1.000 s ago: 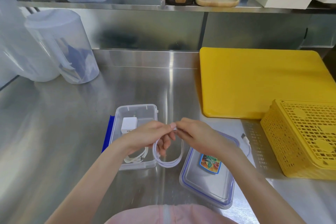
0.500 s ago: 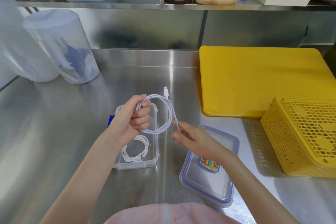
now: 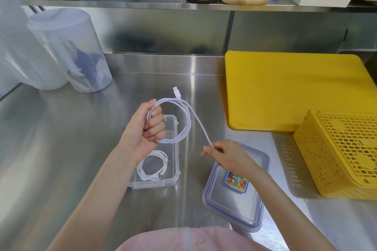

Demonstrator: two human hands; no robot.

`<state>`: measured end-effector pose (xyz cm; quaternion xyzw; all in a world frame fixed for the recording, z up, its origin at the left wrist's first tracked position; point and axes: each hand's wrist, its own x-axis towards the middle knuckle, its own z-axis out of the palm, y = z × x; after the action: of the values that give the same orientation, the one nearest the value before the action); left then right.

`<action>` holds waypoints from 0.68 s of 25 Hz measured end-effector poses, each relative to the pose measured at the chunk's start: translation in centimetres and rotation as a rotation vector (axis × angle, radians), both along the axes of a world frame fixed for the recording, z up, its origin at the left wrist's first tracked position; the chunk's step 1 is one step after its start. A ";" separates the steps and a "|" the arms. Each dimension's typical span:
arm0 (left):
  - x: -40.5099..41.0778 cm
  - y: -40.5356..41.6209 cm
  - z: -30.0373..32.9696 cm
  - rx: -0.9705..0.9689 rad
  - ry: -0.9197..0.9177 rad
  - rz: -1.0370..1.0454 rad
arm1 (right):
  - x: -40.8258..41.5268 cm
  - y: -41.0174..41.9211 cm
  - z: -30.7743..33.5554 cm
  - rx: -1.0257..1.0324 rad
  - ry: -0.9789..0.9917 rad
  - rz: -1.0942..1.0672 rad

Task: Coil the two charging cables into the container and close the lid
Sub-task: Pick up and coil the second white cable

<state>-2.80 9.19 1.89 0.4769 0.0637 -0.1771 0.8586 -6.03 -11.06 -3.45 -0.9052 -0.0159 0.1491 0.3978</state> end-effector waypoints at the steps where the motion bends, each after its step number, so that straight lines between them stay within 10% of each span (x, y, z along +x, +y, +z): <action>1: -0.1 -0.1 -0.2 -0.014 0.010 0.008 | 0.2 -0.1 0.2 0.004 -0.001 -0.018; 6: -0.5 -0.6 -0.6 -0.043 0.053 0.021 | 0.7 -0.4 0.9 -0.094 0.018 0.037; 17: -2.3 -2.6 -1.0 -0.065 0.111 -0.047 | 1.7 -0.1 2.7 0.701 0.094 -0.297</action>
<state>-5.13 6.55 0.84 0.4395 0.0943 -0.2253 0.8644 -4.32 -11.14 -0.77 -0.6988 0.0837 0.1168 0.7008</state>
